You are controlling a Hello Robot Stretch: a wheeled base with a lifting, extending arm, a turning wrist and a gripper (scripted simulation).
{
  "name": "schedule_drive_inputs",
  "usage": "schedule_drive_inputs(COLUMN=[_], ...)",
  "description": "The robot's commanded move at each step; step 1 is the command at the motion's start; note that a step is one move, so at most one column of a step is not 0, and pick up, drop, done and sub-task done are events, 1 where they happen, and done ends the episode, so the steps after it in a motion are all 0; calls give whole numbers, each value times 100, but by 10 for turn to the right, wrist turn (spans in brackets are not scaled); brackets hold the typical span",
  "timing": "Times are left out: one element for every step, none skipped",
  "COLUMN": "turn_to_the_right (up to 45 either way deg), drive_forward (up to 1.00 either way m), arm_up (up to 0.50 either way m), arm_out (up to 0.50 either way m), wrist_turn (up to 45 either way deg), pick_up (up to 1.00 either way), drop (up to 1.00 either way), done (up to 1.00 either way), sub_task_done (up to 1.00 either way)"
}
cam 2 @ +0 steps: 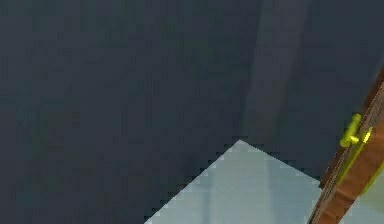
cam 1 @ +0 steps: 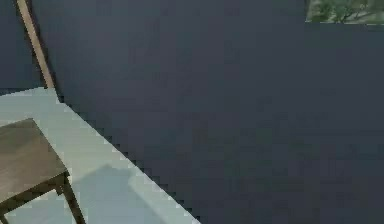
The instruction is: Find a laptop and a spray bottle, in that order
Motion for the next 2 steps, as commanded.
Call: schedule_drive_inputs(turn_to_the_right=[-330,0], drive_forward=[0,55], arm_up=[0,0], arm_out=[0,0], wrist_turn=[0,0], pick_up=[0,0], drop=[0,0], done=[0,0], sub_task_done=[0,0])
